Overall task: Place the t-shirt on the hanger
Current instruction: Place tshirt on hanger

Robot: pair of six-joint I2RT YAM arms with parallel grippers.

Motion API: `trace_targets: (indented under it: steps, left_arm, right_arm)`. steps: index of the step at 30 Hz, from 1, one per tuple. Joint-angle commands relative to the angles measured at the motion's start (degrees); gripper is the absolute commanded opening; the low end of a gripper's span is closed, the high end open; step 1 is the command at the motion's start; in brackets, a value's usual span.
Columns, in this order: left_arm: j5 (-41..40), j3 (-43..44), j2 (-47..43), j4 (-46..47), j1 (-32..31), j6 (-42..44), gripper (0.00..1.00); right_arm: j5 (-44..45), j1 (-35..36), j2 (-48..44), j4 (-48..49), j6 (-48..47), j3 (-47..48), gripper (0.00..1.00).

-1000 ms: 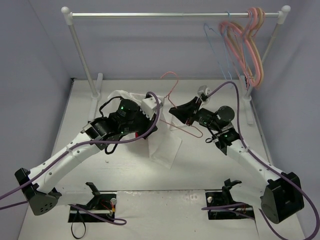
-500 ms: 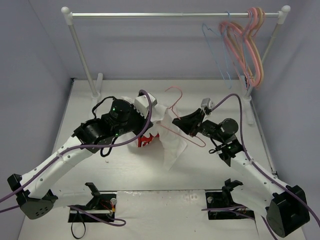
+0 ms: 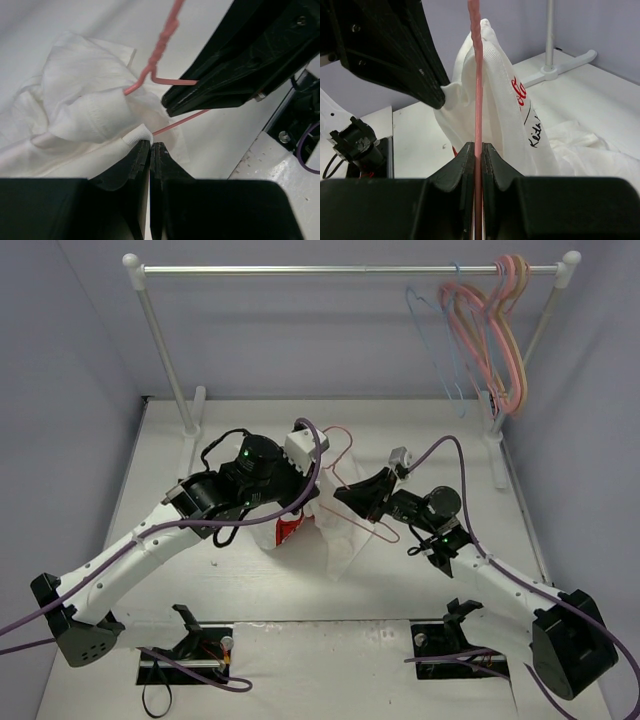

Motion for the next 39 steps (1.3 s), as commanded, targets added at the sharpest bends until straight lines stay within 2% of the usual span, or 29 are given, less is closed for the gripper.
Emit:
trace_targets:
  steps: [1,6,7,9,10,13,19,23,26,29,34,36,39]
  left_arm:
    - [3.5,2.1,-1.3,6.9,-1.9,-2.1,0.00]
    - [0.4,4.3,1.9,3.5,-5.1,-0.7,0.00]
    - [-1.5,5.2,2.1,2.7,-5.1,-0.4,0.10]
    - [-3.9,5.5,1.4,1.8,-5.1,-0.3,0.36]
    - [-6.9,5.4,0.9,1.8,-5.1,-0.3,0.54]
    - [-12.2,5.6,-1.7,1.2,-5.1,0.9,0.68]
    - [-18.5,7.3,-7.0,-1.0,-5.0,5.4,0.71]
    - [-22.9,5.5,-9.0,-1.3,-4.9,10.2,0.71]
    - [-23.4,4.0,-9.7,-0.3,-4.7,14.5,0.71]
    - [-20.2,3.9,-8.6,-0.9,-3.6,19.4,0.71]
    - [-8.2,4.1,-5.0,-2.5,1.5,21.7,0.72]
    - [-4.1,3.3,-4.4,-1.8,5.5,22.4,0.73]
    - [7.0,2.7,-3.5,-1.0,13.4,22.5,0.75]
  right_arm:
    - [2.5,0.6,0.5,12.4,0.7,1.2,0.00]
    - [2.6,0.6,3.2,15.3,2.1,2.4,0.00]
    - [2.7,0.6,3.3,15.2,2.1,2.5,0.00]
    - [2.8,0.5,2.9,14.6,1.3,2.3,0.00]
    - [2.7,0.6,2.8,13.7,1.0,2.2,0.00]
    - [2.1,0.6,2.3,12.1,0.1,2.1,0.00]
    - [1.0,0.3,2.2,11.0,-0.6,1.9,0.00]
    - [-0.3,0.4,2.3,10.1,-0.6,2.4,0.00]
    - [-1.3,0.4,2.3,9.3,-0.6,2.8,0.00]
    - [-2.3,0.4,2.1,7.5,-0.9,3.7,0.00]
    - [-3.1,0.4,1.6,4.8,-1.9,5.6,0.00]
    - [-3.5,0.4,1.3,3.6,-2.4,6.1,0.00]
    - [-3.5,0.3,0.8,2.2,-3.1,6.7,0.00]
